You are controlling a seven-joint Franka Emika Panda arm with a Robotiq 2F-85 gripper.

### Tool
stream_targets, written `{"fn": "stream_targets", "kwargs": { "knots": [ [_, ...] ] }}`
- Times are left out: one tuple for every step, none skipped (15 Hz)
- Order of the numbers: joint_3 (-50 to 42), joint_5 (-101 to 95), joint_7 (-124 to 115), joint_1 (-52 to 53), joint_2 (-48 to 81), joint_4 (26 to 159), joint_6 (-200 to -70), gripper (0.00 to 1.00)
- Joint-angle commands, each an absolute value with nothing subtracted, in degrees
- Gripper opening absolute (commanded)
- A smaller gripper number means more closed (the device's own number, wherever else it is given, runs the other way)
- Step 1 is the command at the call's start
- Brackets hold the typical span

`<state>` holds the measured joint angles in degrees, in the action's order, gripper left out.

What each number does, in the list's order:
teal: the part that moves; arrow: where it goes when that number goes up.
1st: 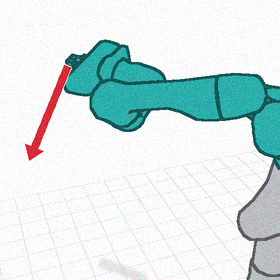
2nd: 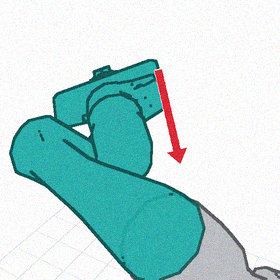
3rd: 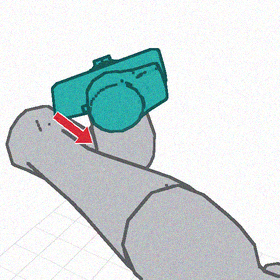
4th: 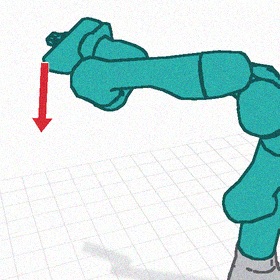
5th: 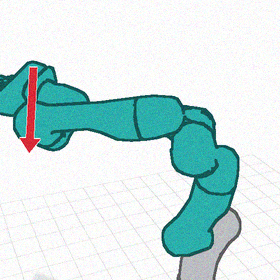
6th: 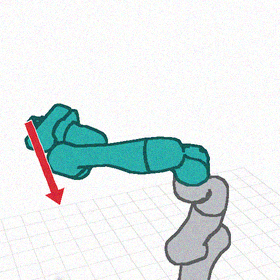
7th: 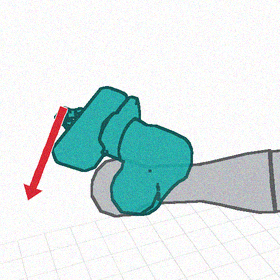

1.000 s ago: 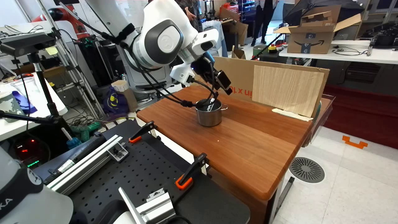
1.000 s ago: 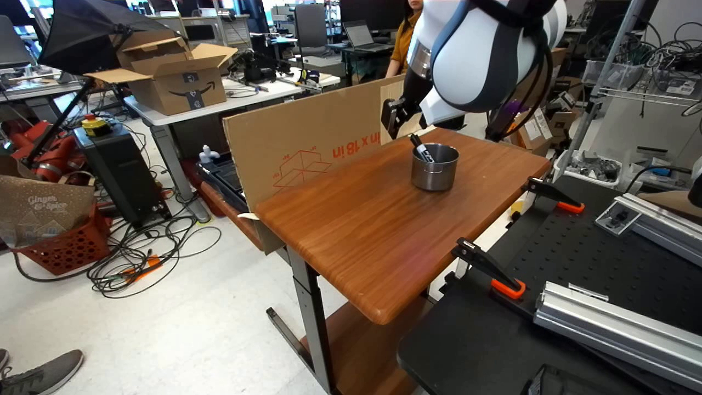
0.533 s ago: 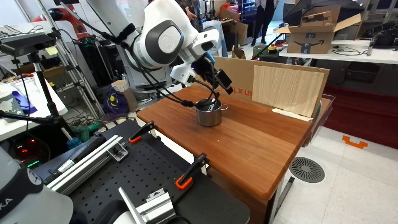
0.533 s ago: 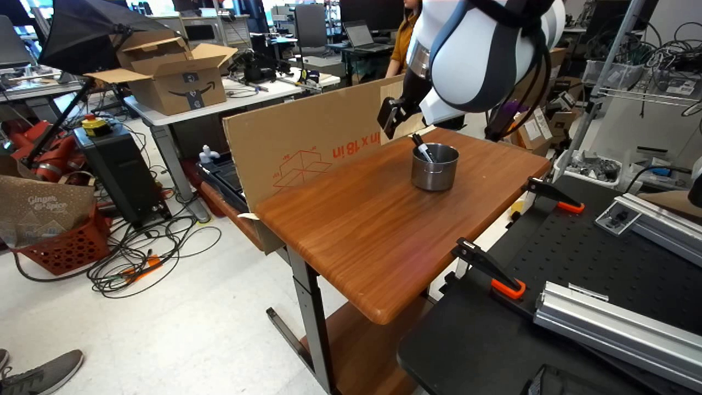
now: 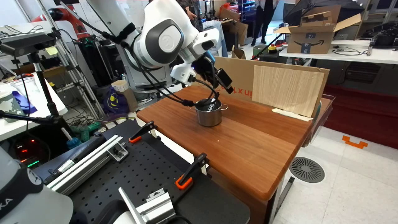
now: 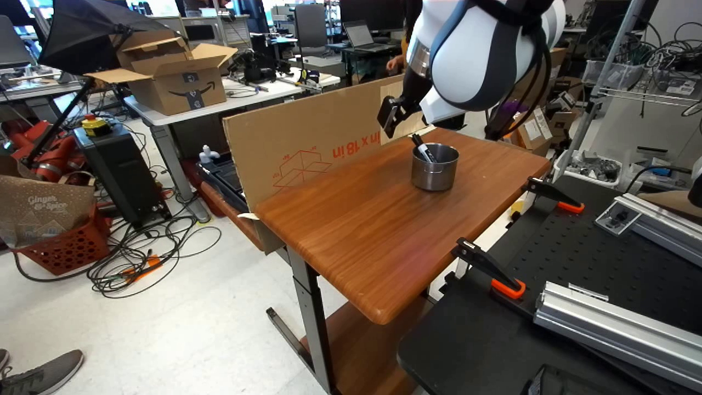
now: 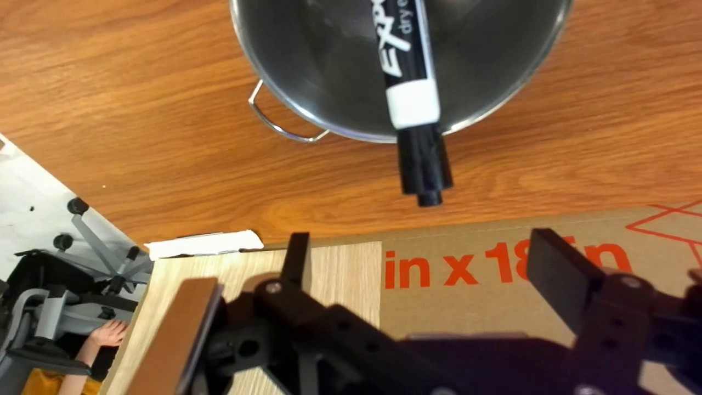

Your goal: Pick up the pen from the table and put it in the silver pot.

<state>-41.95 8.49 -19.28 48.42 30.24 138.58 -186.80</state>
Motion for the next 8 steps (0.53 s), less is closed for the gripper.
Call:
{"fn": "stream_targets", "kwargs": {
  "knots": [
    [-43.2, 7.6, -18.0, 49.5, 26.8, 140.6, -186.5, 1.00],
    [-43.4, 7.5, -17.9, 49.7, 26.3, 140.9, -186.4, 1.00],
    [-43.8, 7.4, -17.7, 50.1, 25.4, 141.4, -186.1, 1.00],
    [-43.8, 7.2, -17.4, 50.1, 24.5, 141.8, -186.0, 1.00],
    [-43.3, 6.8, -16.7, 49.7, 23.0, 142.3, -185.5, 1.00],
    [-43.4, 6.7, -16.3, 49.9, 22.0, 142.7, -185.4, 1.00],
    [-42.8, 6.4, -15.6, 49.5, 20.3, 143.2, -184.5, 1.00],
    [-42.6, 6.2, -15.0, 49.4, 19.0, 143.6, -183.7, 1.00]
  ]
}}
